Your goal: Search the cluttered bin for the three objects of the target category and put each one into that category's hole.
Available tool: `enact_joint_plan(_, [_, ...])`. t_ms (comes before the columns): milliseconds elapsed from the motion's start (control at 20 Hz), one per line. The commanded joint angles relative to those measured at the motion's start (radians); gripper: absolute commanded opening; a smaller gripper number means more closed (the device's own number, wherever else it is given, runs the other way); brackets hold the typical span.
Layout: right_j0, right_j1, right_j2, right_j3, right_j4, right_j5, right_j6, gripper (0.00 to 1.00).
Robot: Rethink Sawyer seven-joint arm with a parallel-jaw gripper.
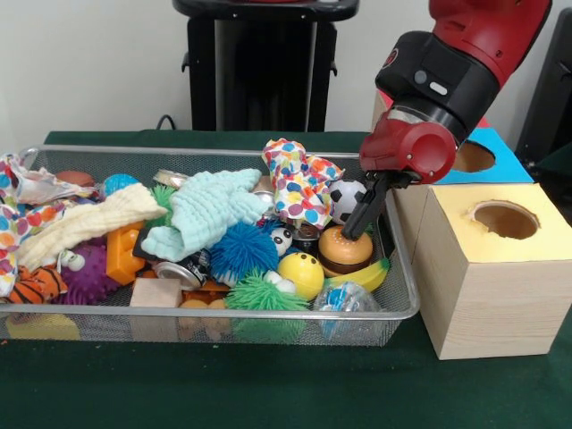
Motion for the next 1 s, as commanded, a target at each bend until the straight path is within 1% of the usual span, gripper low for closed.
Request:
enact_joint_plan(50, [-0.042,0.047,0.074,0.015,0.036,-0.086,0.282,0.00])
enact_joint_plan(150, [-0.049,0.041,0.075,0.030,0.033,-0.101,0.278,0.00])
enact_joint_plan(550, [-0.027,0.083,0.040,0.035,0.045,-0.140,0.329,0.00])
enact_joint_plan(900, [-0.021,0.094,0.038,0.056,0.067,-0.162,0.338,0.00])
enact_joint_plan(1000, [-0.009,0.114,0.023,0.057,0.076,-0.174,0.360,0.00])
